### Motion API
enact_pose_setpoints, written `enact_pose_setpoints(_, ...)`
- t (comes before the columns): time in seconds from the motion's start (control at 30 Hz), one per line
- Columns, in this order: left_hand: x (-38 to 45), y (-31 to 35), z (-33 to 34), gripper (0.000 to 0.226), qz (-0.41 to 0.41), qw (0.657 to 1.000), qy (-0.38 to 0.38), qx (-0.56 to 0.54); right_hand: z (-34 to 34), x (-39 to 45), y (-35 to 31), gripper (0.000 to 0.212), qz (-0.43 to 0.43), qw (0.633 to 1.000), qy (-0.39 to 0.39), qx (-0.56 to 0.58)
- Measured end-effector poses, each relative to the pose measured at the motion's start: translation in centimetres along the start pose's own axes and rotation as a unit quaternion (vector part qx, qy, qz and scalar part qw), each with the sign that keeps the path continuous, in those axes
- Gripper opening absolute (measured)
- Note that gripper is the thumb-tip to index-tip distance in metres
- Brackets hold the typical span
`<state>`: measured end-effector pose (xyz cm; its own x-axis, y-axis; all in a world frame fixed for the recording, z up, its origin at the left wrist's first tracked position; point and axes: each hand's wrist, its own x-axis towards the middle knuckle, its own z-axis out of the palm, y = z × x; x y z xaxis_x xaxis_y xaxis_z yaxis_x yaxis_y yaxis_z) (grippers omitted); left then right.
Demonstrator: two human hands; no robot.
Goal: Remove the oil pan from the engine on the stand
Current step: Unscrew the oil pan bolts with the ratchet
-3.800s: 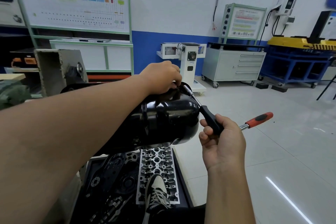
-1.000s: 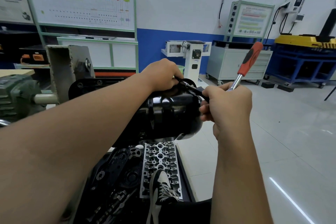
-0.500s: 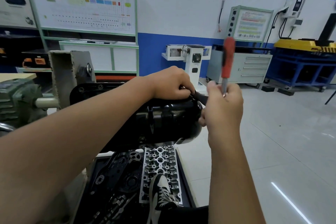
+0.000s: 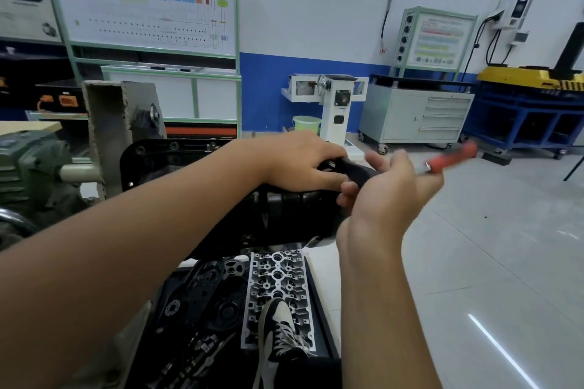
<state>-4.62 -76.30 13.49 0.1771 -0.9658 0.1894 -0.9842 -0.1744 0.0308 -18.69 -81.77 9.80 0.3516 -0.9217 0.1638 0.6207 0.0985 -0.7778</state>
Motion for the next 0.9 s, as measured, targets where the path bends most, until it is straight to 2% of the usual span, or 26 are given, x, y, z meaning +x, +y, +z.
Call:
enact_pose_setpoints(0.03, 0.1, 0.0, 0.1, 0.05, -0.005, 1.0, 0.004, -0.004, 0.1, -0.1, 0.0, 0.044, 0.009, 1.0, 0.022, 0.018)
enact_pose_setpoints(0.1, 0.2, 0.1, 0.3, 0.035, -0.01, 1.0, 0.02, -0.012, -0.4, 0.5, -0.1, 0.059, -0.066, 0.995, -0.036, -0.066)
enact_pose_setpoints(0.13, 0.1, 0.1, 0.3, 0.025, -0.013, 0.999, 0.032, -0.019, -0.7, 0.7, -0.2, 0.062, -0.129, 0.975, -0.107, -0.145)
enact_pose_setpoints(0.17, -0.1, 0.2, 0.3, 0.018, -0.015, 0.999, 0.044, -0.024, -1.0, 0.9, -0.3, 0.062, -0.182, 0.939, -0.178, -0.231)
enact_pose_setpoints(0.2, -0.2, 0.4, 0.3, 0.018, -0.02, 0.998, 0.052, -0.028, -1.1, 1.0, -0.3, 0.059, -0.212, 0.9, -0.23, -0.302)
enact_pose_setpoints(0.23, -0.4, 0.6, 0.3, 0.016, -0.026, 0.997, 0.057, -0.035, -1.1, 1.1, -0.2, 0.055, -0.228, 0.877, -0.246, -0.344)
enact_pose_setpoints(0.27, -0.4, 0.8, 0.3, 0.012, -0.029, 0.996, 0.062, -0.048, -1.0, 1.2, 0.0, 0.05, -0.233, 0.879, -0.231, -0.347)
enact_pose_setpoints(0.37, -0.5, 0.7, 0.4, 0.014, -0.029, 0.994, 0.069, -0.078, -1.0, 1.0, 0.2, 0.028, -0.177, 0.95, -0.125, -0.223)
enact_pose_setpoints(0.47, -0.5, -0.1, 0.2, 0.024, -0.105, 0.969, 0.124, -0.185, -2.1, 1.5, 0.1, 0.024, -0.084, 0.991, -0.052, -0.088)
enact_pose_setpoints(0.53, -0.5, -0.7, -0.2, 0.026, -0.186, 0.942, 0.189, -0.206, -3.0, 1.8, 0.0, 0.025, -0.036, 0.998, -0.033, -0.033)
enact_pose_setpoints(0.6, -0.3, -1.1, -0.4, 0.033, -0.272, 0.927, 0.206, -0.157, -3.3, 1.8, 0.1, 0.025, -0.008, 0.999, -0.031, -0.023)
enact_pose_setpoints(0.67, -0.2, -1.4, -0.4, 0.037, -0.321, 0.91, 0.215, -0.153, -3.2, 1.9, 0.1, 0.024, 0.003, 0.999, -0.028, -0.034)
enact_pose_setpoints(0.8, -0.3, -1.7, -0.4, 0.04, -0.359, 0.878, 0.26, -0.184, -2.7, 2.1, 0.0, 0.025, -0.008, 0.998, -0.025, -0.063)
enact_pose_setpoints(0.9, -0.6, -2.0, -0.4, 0.044, -0.359, 0.869, 0.268, -0.209, -2.8, 2.2, -0.2, 0.024, -0.021, 0.997, -0.021, -0.074)
